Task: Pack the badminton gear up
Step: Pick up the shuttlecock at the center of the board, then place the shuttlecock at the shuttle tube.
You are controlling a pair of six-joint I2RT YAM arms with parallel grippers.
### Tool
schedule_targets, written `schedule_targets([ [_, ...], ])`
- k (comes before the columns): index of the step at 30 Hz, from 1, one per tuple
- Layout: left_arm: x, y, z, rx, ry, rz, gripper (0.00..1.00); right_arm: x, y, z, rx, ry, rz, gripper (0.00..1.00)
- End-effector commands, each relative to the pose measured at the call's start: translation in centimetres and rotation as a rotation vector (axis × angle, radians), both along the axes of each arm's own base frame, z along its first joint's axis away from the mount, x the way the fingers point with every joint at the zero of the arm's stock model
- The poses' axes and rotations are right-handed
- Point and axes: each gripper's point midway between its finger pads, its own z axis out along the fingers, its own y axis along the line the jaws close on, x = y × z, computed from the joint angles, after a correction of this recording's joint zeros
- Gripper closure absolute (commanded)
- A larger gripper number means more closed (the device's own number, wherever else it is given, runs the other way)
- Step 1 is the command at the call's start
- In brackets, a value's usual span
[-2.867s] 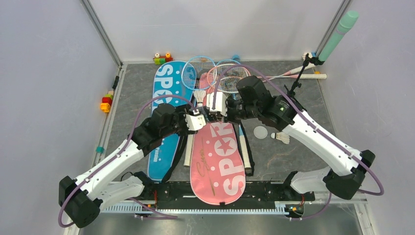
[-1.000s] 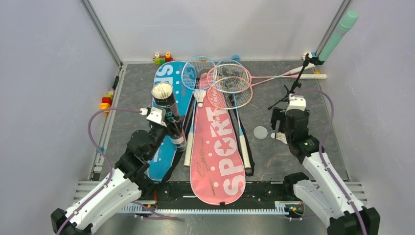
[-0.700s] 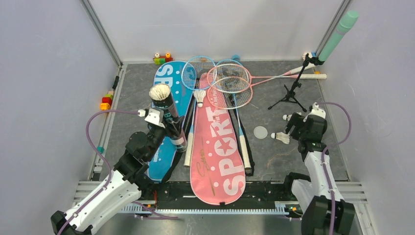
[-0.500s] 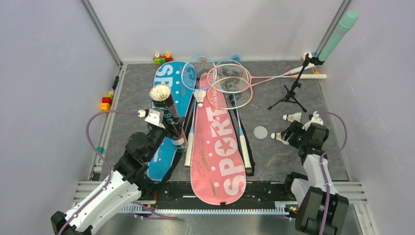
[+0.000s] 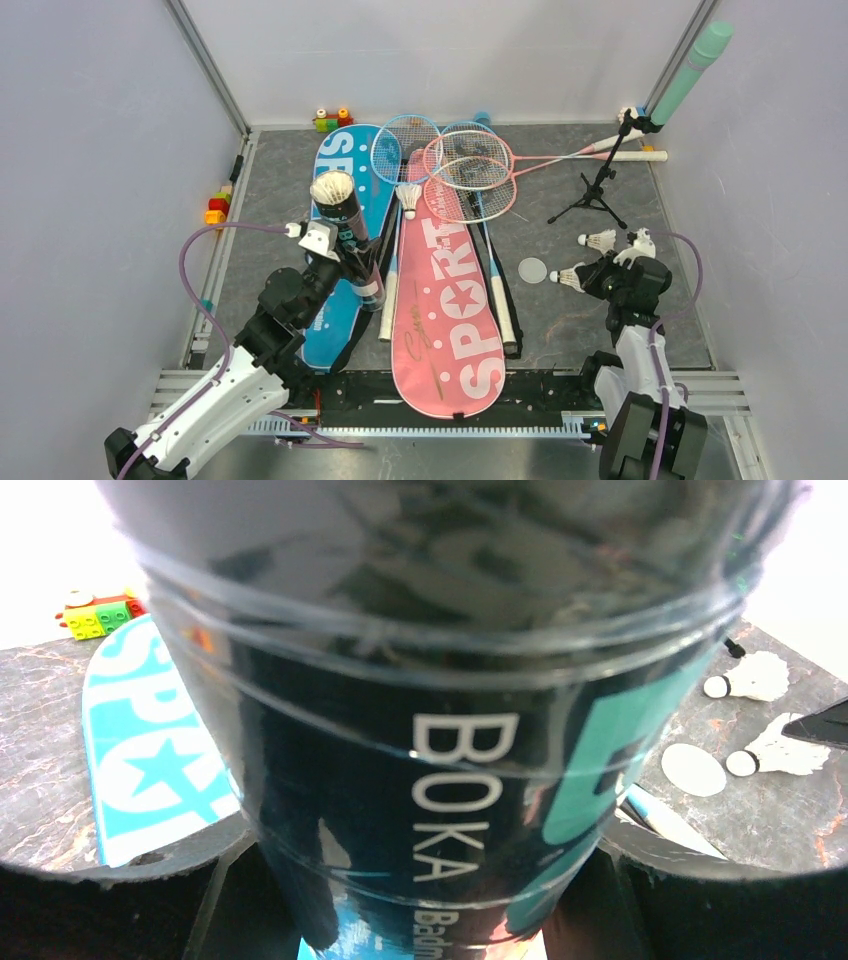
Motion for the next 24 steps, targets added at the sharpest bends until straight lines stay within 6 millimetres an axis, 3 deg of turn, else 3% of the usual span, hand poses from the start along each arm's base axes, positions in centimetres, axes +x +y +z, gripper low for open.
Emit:
schedule_targets([
  [1, -0.3, -0.8, 1.7, -0.066, -0.021, -0.037, 0.93, 1.2, 1.1, 3.4, -0.003, -0.159, 0.085, 1.00],
  [3, -0.3, -0.9, 1.6, -0.059, -0.020, -0.045, 0.93, 1.5, 2.1, 6.1, -0.001, -0.237, 0.145, 1.00],
  [7, -0.7, -2.0, 1.7, -0.020, -0.029, -0.110, 0.93, 1.8, 3.9, 14.1, -0.119, -0.429, 0.273, 1.00],
  [12, -0.9, -5.1, 3.9, 0.143, -0.116, -0.288, 0.94, 0.2, 8.1, 23.2, -0.240, -0.652, 0.448, 1.00],
  [18, 0.9, -7.8, 4.3, 0.431, -0.172, -0.418, 0.94, -2.0, 11.0, 30.7, -0.275, -0.869, 0.586, 1.00],
  [22, 2.7, -8.0, 2.2, 0.610, -0.106, -0.432, 0.94, -2.8, 11.7, 34.0, -0.279, -0.957, 0.616, 1.00],
  [24, 2.7, -8.6, 1.5, 0.666, -0.112, -0.480, 0.94, -3.5, 12.3, 35.3, -0.269, -1.011, 0.649, 1.00],
])
